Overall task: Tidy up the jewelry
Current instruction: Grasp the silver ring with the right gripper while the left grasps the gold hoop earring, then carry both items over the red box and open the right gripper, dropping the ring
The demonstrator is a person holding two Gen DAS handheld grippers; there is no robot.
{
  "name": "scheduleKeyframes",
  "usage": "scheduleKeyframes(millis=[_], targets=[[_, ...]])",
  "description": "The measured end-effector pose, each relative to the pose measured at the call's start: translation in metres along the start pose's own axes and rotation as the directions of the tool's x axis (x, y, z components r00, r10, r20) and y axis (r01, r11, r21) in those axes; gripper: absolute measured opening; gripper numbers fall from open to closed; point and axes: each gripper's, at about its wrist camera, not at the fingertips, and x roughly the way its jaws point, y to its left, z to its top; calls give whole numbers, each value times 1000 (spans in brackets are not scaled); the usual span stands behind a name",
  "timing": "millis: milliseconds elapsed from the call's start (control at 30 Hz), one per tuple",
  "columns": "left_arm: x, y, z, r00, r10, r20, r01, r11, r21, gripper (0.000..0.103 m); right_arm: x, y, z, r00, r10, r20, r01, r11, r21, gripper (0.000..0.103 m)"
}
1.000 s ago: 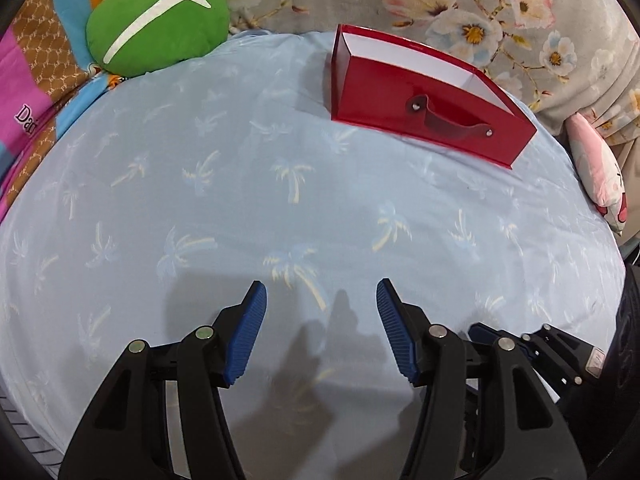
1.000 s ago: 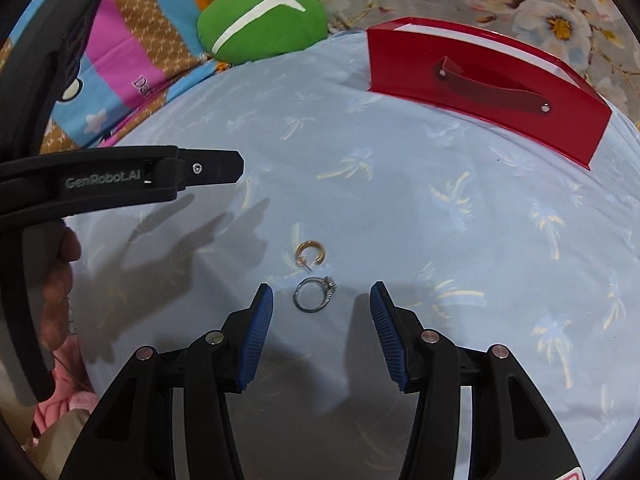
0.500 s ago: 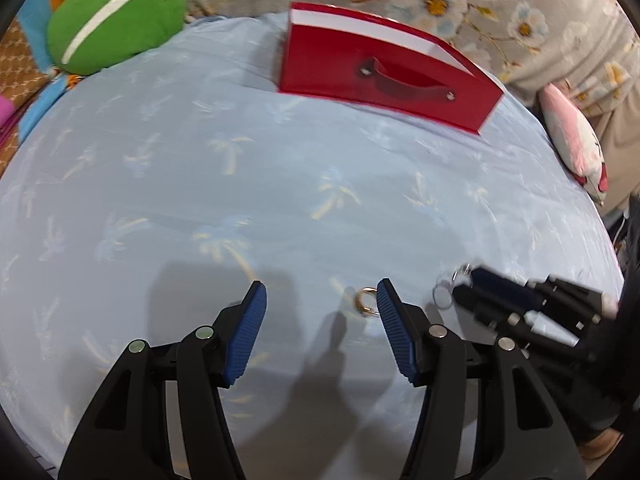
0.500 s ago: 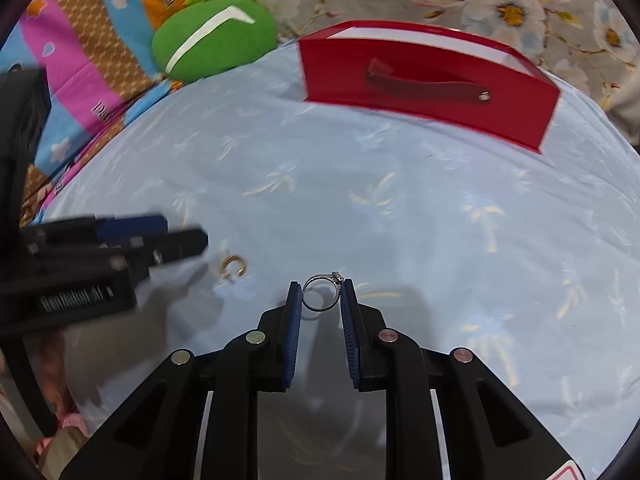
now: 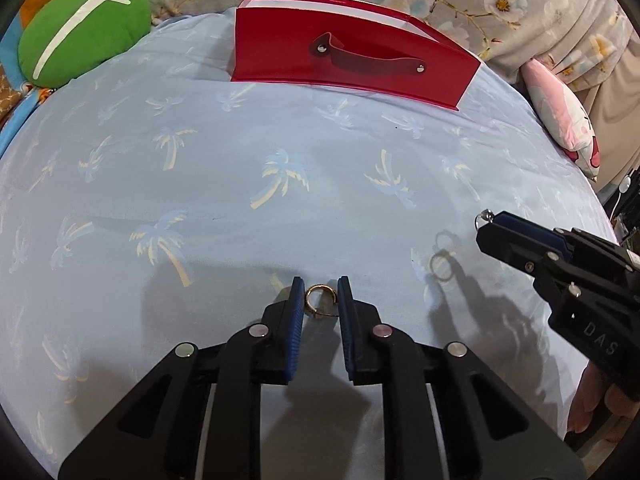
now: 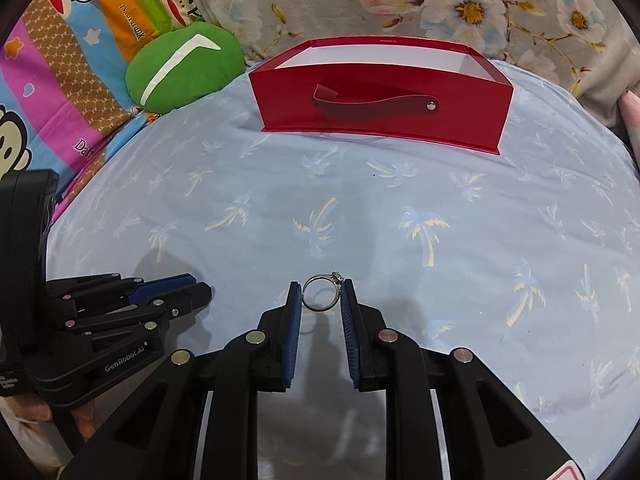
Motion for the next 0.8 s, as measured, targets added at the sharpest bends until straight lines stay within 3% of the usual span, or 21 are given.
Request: scheduleKeyframes(millis=[233, 433, 600, 800], targets=[[-14, 2, 10, 999, -18, 31, 19, 1000, -12, 16, -12, -11, 11, 999, -4, 42, 4, 1000, 21, 19], [-47, 4, 58, 988, 16, 153, -16, 1000, 0, 16, -39, -25, 49, 988, -29, 150, 25, 999, 25, 19], [-76, -1, 122, 951, 47, 306, -57, 998, 23, 16, -59, -38, 96, 964, -53, 262, 51, 999, 15, 19], [-89, -18, 196, 902, 51, 428, -79, 996, 48, 16, -67, -57, 159, 932, -64, 356, 67, 998, 3, 19]])
